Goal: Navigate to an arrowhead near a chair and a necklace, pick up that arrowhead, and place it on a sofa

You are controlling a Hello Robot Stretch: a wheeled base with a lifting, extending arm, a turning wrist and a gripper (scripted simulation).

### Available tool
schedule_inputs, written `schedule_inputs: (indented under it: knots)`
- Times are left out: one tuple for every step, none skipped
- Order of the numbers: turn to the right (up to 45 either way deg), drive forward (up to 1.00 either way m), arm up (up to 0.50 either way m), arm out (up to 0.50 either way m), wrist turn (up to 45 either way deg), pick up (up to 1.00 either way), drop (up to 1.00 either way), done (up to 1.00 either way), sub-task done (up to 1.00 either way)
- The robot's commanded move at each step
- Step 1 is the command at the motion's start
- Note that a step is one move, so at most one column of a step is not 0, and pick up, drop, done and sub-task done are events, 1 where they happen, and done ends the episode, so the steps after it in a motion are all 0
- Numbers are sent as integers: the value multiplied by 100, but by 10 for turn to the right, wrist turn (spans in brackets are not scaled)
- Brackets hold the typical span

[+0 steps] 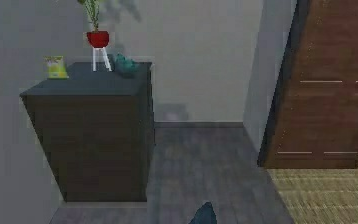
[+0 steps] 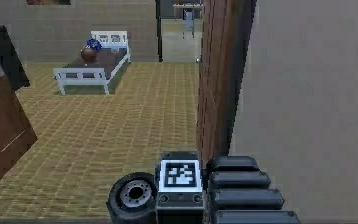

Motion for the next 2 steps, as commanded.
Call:
schedule_inputs:
  knots:
    - [450,0,0,0,0,0,0,0,0]
    - [90,0,0,0,0,0,0,0,0]
